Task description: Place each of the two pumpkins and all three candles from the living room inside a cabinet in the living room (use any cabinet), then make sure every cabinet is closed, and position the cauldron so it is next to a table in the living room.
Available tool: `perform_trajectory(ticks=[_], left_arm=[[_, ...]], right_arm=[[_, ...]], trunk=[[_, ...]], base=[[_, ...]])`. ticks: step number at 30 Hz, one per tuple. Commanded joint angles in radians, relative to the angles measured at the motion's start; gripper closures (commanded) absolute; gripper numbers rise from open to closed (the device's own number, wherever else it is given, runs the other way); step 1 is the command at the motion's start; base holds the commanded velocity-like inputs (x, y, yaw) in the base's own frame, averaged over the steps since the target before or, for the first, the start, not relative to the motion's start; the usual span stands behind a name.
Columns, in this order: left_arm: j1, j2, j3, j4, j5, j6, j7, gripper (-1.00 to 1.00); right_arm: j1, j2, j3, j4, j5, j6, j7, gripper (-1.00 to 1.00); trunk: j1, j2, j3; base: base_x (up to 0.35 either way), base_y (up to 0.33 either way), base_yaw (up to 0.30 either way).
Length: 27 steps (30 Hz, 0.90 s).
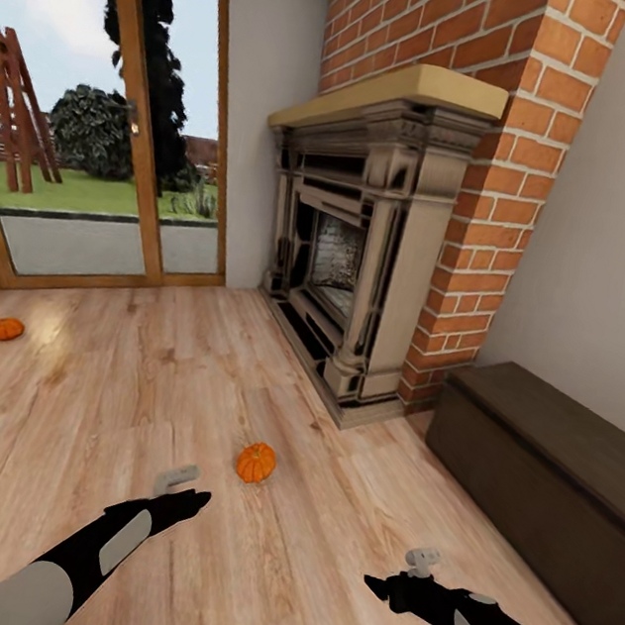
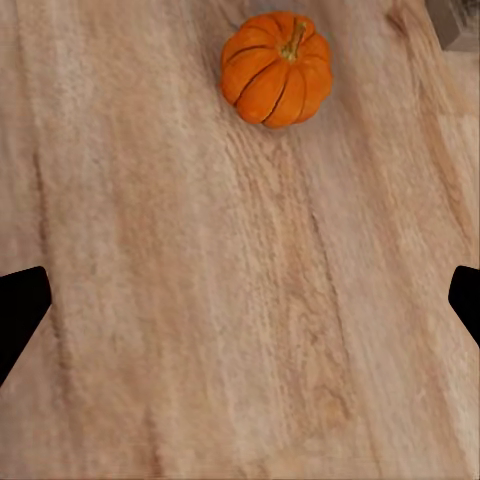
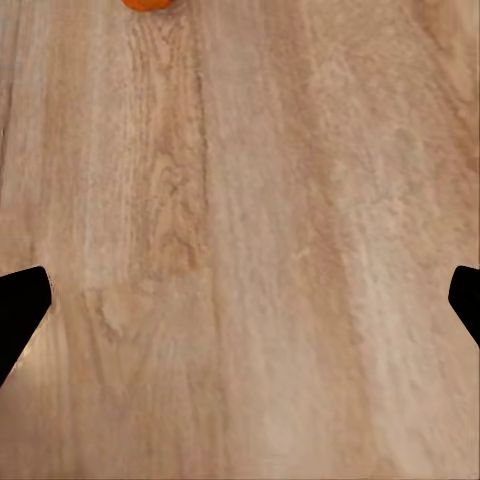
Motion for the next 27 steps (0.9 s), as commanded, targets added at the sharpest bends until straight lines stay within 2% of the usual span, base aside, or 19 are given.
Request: perform_trajectory(ticks=[1, 8, 27], left_arm=[[0.000, 0.001, -0.004, -0.001, 0.005, 0.002, 0.000, -1.00], [0.000, 0.001, -0.004, 0.002, 0.005, 0.003, 0.000, -1.00], [0.000, -0.001, -0.004, 0.028, 0.006, 0.001, 0.000, -1.00]], right_arm=[[-0.001, -0.001, 0.008, 0.000, -0.006, -0.004, 0.002, -1.00], [-0.001, -0.001, 0.010, 0.000, -0.006, -0.002, 0.004, -1.00], [-0.001, -0.001, 0.010, 0.000, -0.004, 0.000, 0.000, -1.00]], trunk=[[0.000, 0.000, -0.001], [0.000, 0.000, 0.002], [0.000, 0.000, 0.029]], base=[[0.238, 0.194, 0.184], [0.239, 0.195, 0.096], [0.252, 0.179, 0.122]])
